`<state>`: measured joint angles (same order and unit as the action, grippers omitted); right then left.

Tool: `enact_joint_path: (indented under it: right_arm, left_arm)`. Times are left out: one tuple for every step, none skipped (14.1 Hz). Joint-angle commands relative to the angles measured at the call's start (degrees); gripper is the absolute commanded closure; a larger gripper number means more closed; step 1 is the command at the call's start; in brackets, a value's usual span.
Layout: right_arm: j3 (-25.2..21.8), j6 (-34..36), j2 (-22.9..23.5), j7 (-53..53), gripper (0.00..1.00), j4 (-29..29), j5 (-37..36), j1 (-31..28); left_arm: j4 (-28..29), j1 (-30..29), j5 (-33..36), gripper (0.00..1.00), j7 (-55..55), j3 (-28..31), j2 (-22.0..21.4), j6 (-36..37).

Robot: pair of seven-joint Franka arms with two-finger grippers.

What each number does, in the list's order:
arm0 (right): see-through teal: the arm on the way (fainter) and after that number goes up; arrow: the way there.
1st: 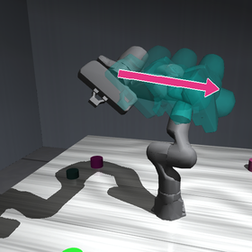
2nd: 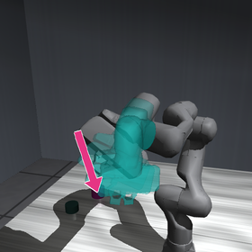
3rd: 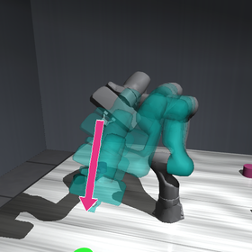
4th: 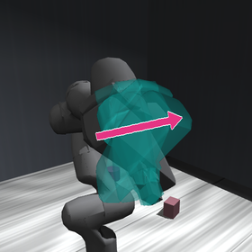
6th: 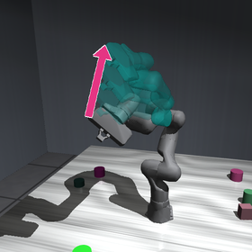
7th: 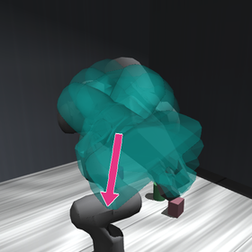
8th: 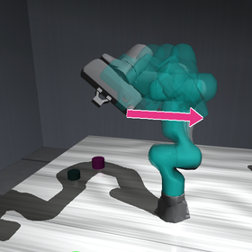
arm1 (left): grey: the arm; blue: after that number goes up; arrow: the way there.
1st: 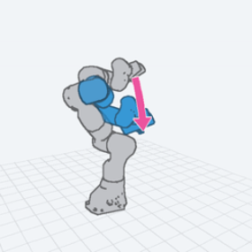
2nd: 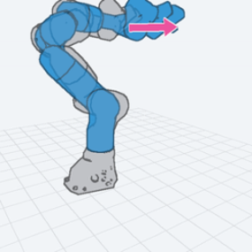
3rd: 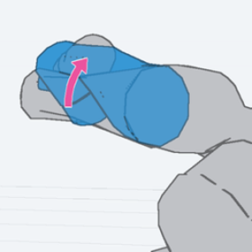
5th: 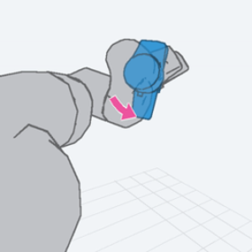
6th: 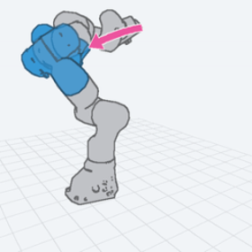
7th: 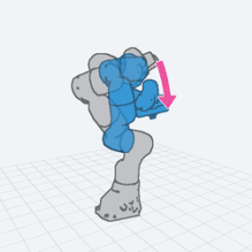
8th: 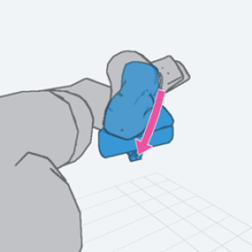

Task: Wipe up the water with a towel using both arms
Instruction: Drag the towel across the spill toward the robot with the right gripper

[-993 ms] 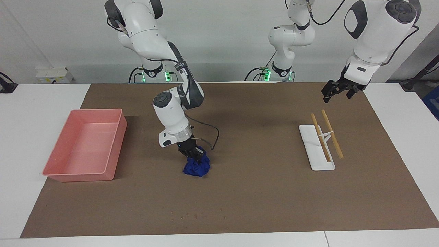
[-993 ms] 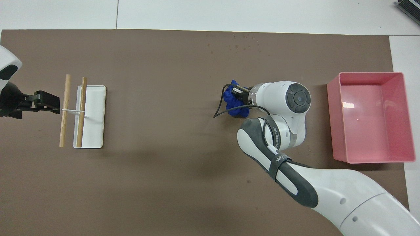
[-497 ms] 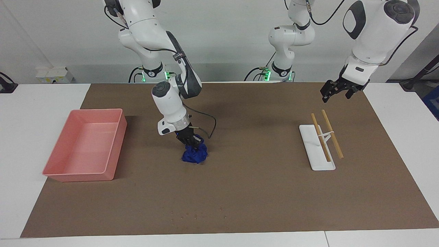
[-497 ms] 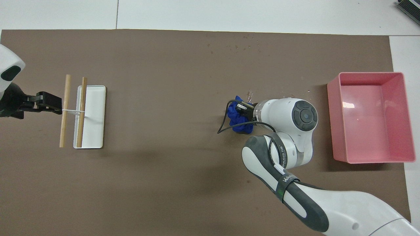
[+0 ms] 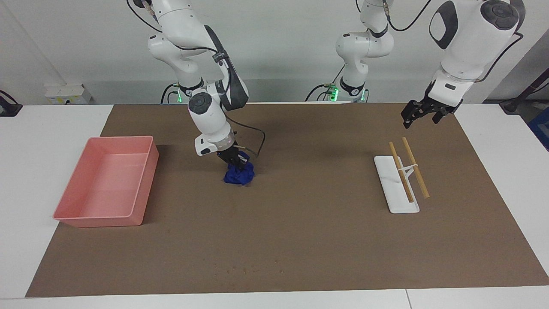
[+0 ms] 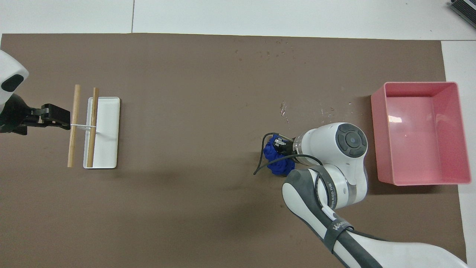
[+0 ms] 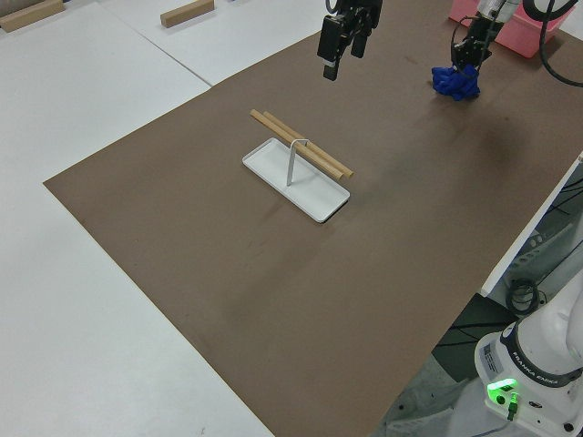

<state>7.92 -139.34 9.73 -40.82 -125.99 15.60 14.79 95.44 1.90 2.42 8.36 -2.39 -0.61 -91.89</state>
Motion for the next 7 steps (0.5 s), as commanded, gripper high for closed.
enact_joint_path:
  right_arm:
    - [0.0, 5.1, -3.4, -0.6, 1.0, 0.8, 0.6, -0.8]
    - [-0.4, 8.9, -4.3, -0.6, 1.0, 3.2, 0.6, -1.2]
    - [-0.4, 12.6, -5.2, -0.6, 1.0, 6.2, 0.6, -2.8]
    - [-0.4, 16.1, -6.3, -0.6, 1.0, 8.9, 0.6, -4.1]
    - [-0.4, 18.7, -7.8, -0.1, 1.0, 11.2, 0.5, -5.4]
    - [-0.4, 20.2, -9.4, 0.0, 1.0, 12.4, 0.3, -6.9]
    - [-0.5, 21.1, -10.7, 0.2, 1.0, 13.6, 0.1, -7.8]
  left_arm:
    - [1.1, -0.1, 0.8, 0.0, -0.8, -0.3, -1.4, 0.7]
    - [1.0, -0.1, 0.7, 0.0, -0.7, -0.3, -1.4, 0.6]
    - [1.0, 0.0, 0.7, 0.0, -0.7, -0.2, -1.4, 0.5]
    - [0.9, 0.0, 0.7, 0.0, -0.7, -0.3, -1.4, 0.5]
    - [1.0, 0.0, 0.7, 0.0, -0.7, -0.3, -1.4, 0.5]
    - [1.0, -0.1, 0.1, 0.0, -0.6, -0.3, -1.5, 0.4]
    - [0.8, -0.1, -0.4, 0.0, -0.6, -0.3, -1.5, 0.4]
